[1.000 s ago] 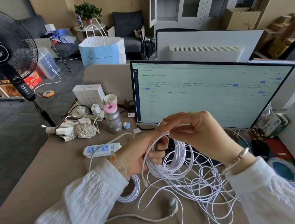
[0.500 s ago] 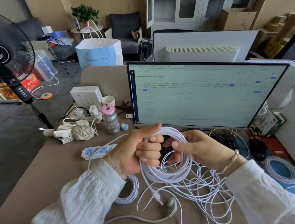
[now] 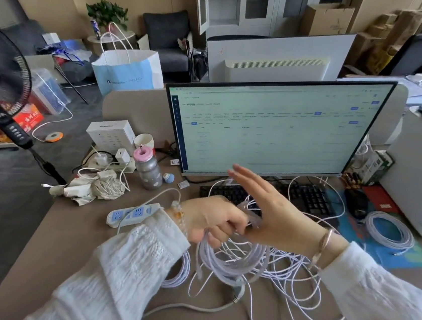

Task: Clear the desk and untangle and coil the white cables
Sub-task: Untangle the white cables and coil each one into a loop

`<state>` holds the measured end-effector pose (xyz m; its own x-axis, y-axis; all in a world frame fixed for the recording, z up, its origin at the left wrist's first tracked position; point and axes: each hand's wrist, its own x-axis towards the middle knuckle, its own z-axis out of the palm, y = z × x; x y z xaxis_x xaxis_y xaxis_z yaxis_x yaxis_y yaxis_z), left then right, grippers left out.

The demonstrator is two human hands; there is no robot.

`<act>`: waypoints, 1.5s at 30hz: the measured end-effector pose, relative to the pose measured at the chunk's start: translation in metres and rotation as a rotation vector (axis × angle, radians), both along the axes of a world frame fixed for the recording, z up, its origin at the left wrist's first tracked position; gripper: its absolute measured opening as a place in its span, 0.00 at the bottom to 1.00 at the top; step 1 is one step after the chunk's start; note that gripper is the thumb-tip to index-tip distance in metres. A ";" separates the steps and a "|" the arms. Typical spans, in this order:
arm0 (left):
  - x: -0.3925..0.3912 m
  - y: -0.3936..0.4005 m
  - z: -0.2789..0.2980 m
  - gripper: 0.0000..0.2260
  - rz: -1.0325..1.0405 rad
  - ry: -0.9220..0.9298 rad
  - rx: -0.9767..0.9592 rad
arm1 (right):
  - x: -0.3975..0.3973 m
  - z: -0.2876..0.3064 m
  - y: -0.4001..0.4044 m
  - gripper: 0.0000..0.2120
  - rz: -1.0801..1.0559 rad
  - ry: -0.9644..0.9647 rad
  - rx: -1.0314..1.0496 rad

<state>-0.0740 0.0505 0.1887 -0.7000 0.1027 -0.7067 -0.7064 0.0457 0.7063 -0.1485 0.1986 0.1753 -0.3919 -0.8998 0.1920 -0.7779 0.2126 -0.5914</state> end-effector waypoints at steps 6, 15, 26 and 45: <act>-0.020 0.029 -0.007 0.16 -0.096 0.040 -0.141 | -0.001 -0.019 0.013 0.08 -0.123 0.233 0.302; -0.054 0.060 -0.032 0.05 -0.116 0.304 -0.319 | -0.024 -0.028 0.072 0.04 -0.484 -0.159 0.200; -0.100 0.157 -0.057 0.18 0.228 0.208 -0.026 | -0.049 -0.061 0.151 0.11 -0.945 -0.293 0.088; -0.166 0.240 -0.087 0.23 0.204 0.200 -0.155 | -0.126 -0.110 0.293 0.11 -0.685 -0.960 0.011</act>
